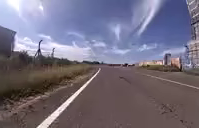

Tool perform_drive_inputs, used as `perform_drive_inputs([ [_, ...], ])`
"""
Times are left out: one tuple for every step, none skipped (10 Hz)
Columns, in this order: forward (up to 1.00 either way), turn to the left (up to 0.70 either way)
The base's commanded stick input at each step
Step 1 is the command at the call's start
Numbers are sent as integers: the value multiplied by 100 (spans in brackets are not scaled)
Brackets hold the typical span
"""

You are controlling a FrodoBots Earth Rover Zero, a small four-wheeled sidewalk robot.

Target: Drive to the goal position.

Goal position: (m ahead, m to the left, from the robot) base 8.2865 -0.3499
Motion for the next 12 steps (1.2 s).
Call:
perform_drive_inputs([
  [100,-40],
  [100,-40],
  [100,-40],
  [100,-40],
  [100,0],
  [100,0],
  [100,0],
  [100,0],
  [100,0],
  [100,0],
  [100,0],
  [100,0],
])
